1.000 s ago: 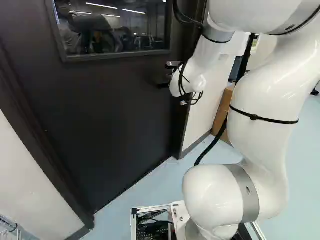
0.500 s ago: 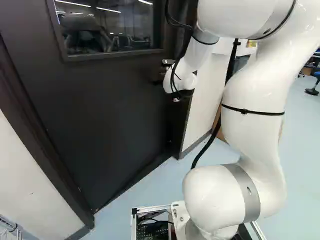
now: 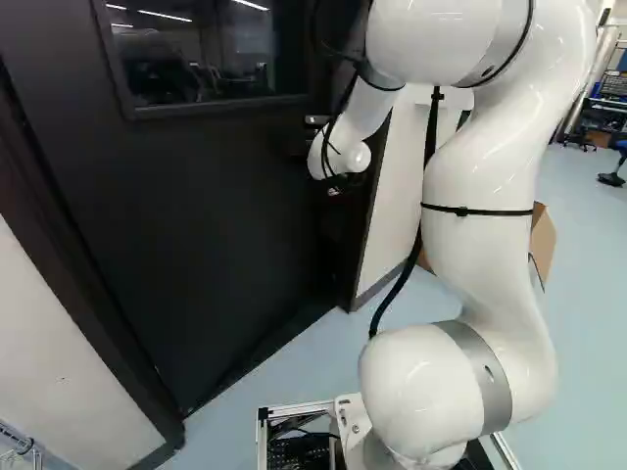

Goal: Open the door and move inside

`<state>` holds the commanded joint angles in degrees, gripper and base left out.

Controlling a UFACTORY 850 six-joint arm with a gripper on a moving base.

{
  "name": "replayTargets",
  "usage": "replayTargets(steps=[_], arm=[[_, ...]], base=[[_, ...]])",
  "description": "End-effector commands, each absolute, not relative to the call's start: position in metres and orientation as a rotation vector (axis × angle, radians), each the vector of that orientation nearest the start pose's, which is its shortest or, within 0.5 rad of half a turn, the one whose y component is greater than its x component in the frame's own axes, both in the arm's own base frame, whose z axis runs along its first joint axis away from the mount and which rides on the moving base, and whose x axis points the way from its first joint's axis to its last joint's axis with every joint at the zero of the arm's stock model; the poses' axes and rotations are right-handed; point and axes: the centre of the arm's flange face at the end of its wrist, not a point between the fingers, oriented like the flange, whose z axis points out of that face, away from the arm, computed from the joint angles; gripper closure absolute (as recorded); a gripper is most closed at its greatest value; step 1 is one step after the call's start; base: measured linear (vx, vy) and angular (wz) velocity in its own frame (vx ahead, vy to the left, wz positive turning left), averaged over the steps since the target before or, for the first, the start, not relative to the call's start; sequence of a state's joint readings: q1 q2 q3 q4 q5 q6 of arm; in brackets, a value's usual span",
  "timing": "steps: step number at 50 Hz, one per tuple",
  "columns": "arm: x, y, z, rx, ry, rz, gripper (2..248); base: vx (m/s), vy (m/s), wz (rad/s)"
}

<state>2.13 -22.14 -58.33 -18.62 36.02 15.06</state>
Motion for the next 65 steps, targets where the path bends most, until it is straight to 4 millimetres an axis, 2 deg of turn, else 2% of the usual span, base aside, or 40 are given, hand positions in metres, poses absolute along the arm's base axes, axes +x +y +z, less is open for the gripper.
replayTargets(steps=[40,65], arm=[[0.661,0.099,0.433,-2.334,-0.313,-1.724,3],[0.681,0.141,0.428,-2.284,-0.375,-1.723,3]], base=[[0.000,0.000,0.000],[0.000,0.000,0.000]])
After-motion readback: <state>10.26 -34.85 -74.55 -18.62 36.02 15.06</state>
